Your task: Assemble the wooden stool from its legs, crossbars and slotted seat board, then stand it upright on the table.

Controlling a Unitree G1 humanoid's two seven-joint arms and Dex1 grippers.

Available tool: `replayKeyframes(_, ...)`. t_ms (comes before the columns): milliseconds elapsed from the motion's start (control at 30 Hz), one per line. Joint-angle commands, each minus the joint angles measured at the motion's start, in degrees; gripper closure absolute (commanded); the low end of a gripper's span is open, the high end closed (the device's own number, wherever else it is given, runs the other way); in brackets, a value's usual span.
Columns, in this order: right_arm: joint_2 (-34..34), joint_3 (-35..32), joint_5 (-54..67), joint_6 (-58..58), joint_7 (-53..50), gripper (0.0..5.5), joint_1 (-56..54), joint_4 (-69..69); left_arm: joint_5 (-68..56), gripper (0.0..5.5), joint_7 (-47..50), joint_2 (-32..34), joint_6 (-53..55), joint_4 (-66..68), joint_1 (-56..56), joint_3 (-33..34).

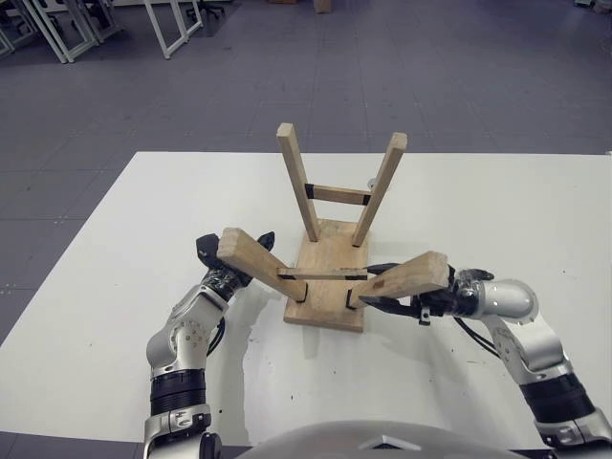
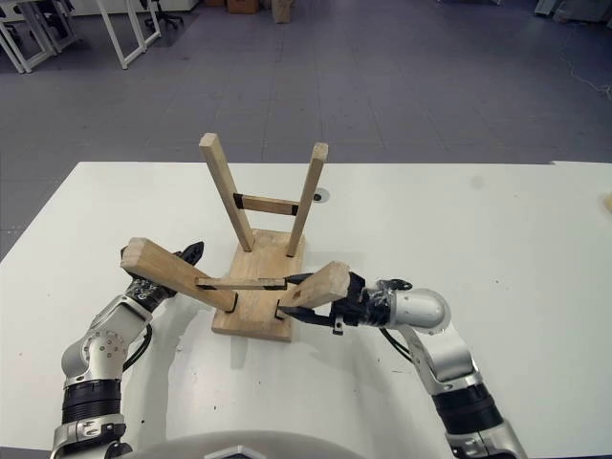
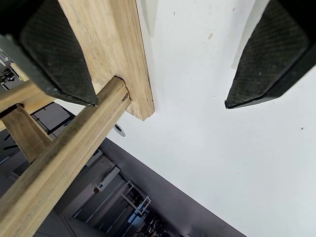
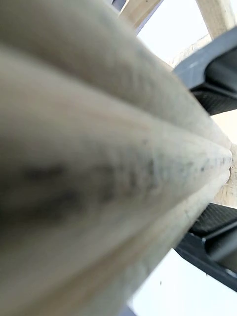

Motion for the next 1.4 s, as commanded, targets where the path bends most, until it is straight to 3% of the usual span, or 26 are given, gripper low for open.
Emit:
replayKeyframes(33,-3.5,1.3,-3.3,7.7,-0.9,3.46,0.0,2.9,0.0,0.74,1.1,0.3,-0.3,-1.5,0.5,1.2)
replayKeyframes(267,-3.4,1.4,-1.8,10.7,0.5,3.46,-4.8,4.9,-0.4,0.74,1.5,2.9,1.0,-4.6,0.1,3.2)
replayKeyframes(433,-3.4,1.4,-2.2,9.8,0.2,3.46,-4.4,5.0,-0.6,0.74,9.9,8.8,7.8,-20.5,-3.7,4.1)
replayKeyframes(533,-3.5,1.1,-2.3,9.7,-0.8,3.46,-2.6,4.4,-7.2,0.74,15.8,11.2,14.5,-34.2,-10.2,3.6)
replayKeyframes(700,-3.3,1.2,-3.1,9.8,-2.9,3.46,-1.6,4.9,-24.1,0.74,24.9,14.6,27.0,-43.5,-22.6,-0.3)
replayKeyframes(867,-3.2,1.6,-3.8,10.1,-3.8,3.46,-2.9,7.1,-39.5,1.54,41.6,17.7,30.7,-43.7,-31.0,-3.1)
replayKeyframes(933,-2.8,1.8,-4.2,10.1,-4.9,3.46,-3.4,7.5,-44.4,1.92,49.5,16.6,29.6,-44.1,-33.0,-7.6)
replayKeyframes(1033,-2.2,2.4,-4.3,10.2,-5.8,3.46,-4.0,7.8,-42.0,2.41,53.9,13.9,29.8,-45.8,-28.9,-16.7)
replayKeyframes(1100,-2.1,2.9,-4.3,10.2,-5.7,3.46,-4.6,8.1,-34.4,2.75,52.8,14.0,30.4,-46.4,-24.7,-23.5)
replayKeyframes(1167,-2.0,3.1,-4.3,10.1,-5.9,3.46,-5.0,8.4,-24.1,2.75,51.3,14.4,28.4,-45.4,-21.0,-29.7)
replayKeyframes(1400,-1.2,4.2,-4.1,10.7,-5.4,3.46,-7.8,9.9,-5.4,2.75,46.0,12.5,24.5,-44.0,-14.3,-38.3)
